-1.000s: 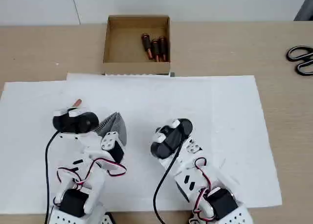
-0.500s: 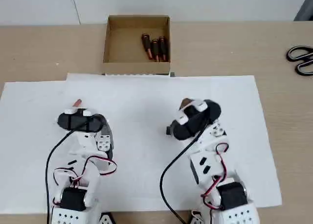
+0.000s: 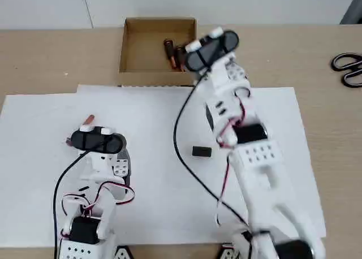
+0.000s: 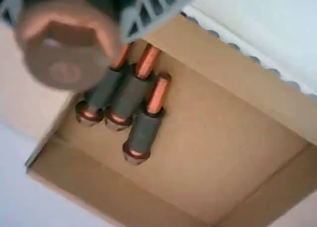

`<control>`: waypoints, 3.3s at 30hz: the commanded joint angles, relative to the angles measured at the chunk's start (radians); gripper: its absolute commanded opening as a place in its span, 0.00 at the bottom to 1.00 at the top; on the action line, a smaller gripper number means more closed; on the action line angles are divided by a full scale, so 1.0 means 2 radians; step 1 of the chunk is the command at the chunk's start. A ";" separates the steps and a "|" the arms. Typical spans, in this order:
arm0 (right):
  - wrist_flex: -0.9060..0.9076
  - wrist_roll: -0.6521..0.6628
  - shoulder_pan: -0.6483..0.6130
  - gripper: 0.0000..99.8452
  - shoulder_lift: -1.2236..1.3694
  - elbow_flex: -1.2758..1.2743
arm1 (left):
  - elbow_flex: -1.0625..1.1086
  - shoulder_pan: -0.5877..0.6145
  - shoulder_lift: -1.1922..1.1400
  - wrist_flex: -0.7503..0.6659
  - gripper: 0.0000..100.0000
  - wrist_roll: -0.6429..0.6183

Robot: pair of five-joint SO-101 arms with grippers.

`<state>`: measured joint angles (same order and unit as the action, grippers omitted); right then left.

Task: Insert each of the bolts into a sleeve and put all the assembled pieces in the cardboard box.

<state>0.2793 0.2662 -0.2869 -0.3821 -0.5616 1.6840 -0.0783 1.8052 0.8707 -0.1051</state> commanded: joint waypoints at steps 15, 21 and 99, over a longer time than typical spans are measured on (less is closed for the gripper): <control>-0.015 0.135 -0.023 0.00 0.434 0.450 | -0.001 0.005 0.002 0.001 0.01 0.001; -0.015 0.170 -0.043 0.01 0.522 0.535 | -0.001 0.006 0.002 0.001 0.01 0.001; 0.670 0.243 -0.058 0.10 0.105 0.226 | -0.001 0.094 0.002 0.001 0.01 0.035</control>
<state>1.6510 0.6759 -0.3989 -0.1350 -0.0951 1.6840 0.1089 1.8052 0.8707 -0.0407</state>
